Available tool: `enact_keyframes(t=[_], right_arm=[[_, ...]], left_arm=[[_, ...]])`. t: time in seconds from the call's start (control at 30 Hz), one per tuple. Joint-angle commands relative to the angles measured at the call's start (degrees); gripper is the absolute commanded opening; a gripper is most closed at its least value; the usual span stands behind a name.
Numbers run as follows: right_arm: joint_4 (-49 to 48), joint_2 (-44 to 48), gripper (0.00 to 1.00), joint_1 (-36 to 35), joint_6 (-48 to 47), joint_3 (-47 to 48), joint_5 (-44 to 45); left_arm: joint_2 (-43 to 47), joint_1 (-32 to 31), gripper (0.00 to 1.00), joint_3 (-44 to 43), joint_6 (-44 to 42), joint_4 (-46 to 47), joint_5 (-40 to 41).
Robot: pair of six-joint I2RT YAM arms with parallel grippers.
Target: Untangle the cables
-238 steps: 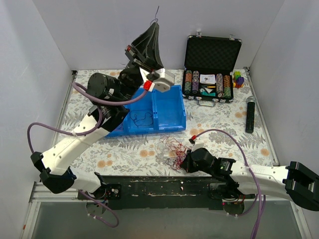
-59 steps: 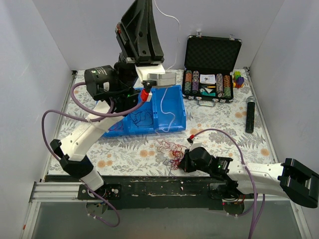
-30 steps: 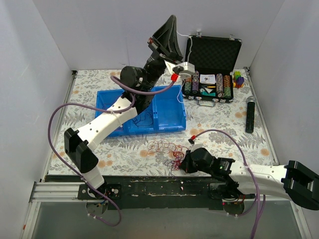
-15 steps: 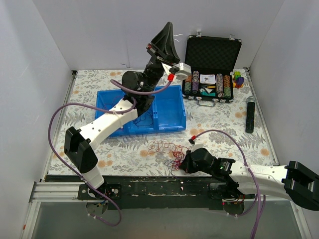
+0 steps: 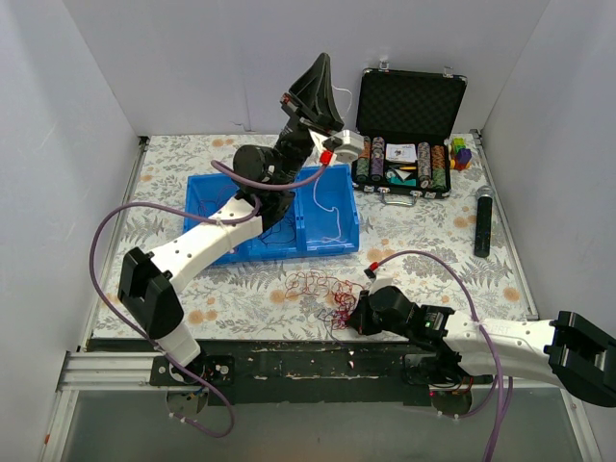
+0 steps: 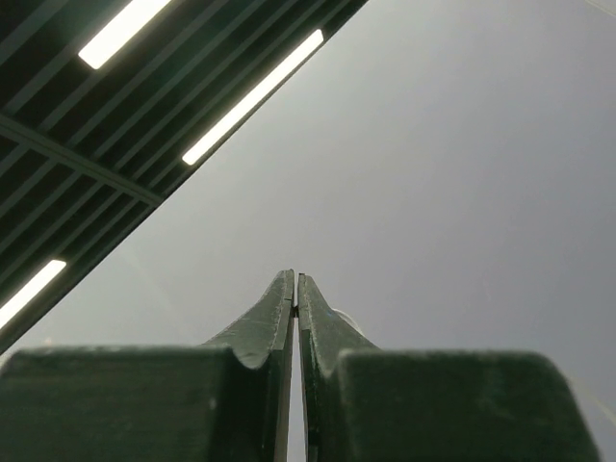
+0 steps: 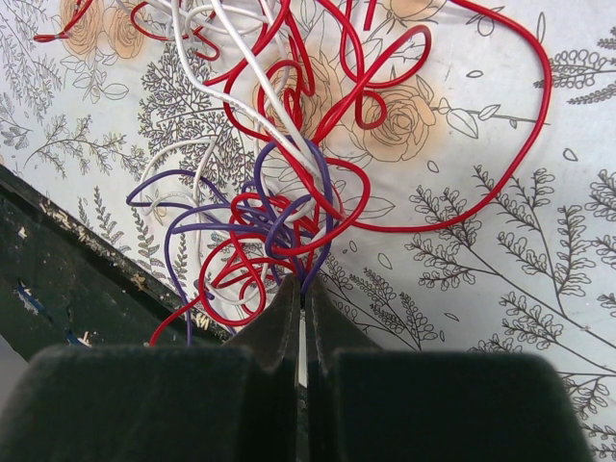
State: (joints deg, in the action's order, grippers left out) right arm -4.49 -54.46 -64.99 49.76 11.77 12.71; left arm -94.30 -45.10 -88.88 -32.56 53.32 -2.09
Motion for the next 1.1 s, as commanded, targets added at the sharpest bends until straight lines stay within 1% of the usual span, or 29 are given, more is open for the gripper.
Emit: enact_keyframes(t=[0.0, 0.2, 0.33, 0.5, 0.67, 0.8, 0.9, 1.07], right_arm=[[8.62, -1.44, 0.01, -0.22, -0.80, -1.75, 0.21], [8.71, -1.00, 0.01, -0.22, -0.72, -2.10, 0.21], [8.54, -0.74, 0.01, -0.31, -0.72, -2.36, 0.39], [8.36, -1.00, 0.01, -0.31, -0.63, -2.45, 0.39], [8.18, -1.35, 0.01, -0.22, -0.80, -2.45, 0.30], [8.01, -1.62, 0.01, -0.22, -0.71, -2.28, 0.21], [7.92, -1.79, 0.01, -0.22, -0.54, -2.37, 0.30], [7.83, -1.79, 0.01, -0.22, -0.54, -2.45, 0.39]], left_arm=[[4.04, 0.80, 0.00, 3.44, 0.12, 1.61, 1.12], [5.36, 2.03, 0.00, 10.56, 0.47, 2.05, 1.12], [5.09, 2.65, 0.00, 12.50, 0.83, 2.40, 1.12], [3.86, 2.83, 0.00, 10.58, 0.57, 2.93, 0.60], [2.02, 3.00, 0.00, 3.73, 0.04, 2.41, -0.72], [1.66, 3.00, 0.00, 0.64, -0.75, 1.96, -1.87], [2.19, 2.92, 0.00, 0.81, -0.67, 1.00, -1.96], [3.95, 3.00, 0.00, 6.25, -0.58, 2.22, -2.13]])
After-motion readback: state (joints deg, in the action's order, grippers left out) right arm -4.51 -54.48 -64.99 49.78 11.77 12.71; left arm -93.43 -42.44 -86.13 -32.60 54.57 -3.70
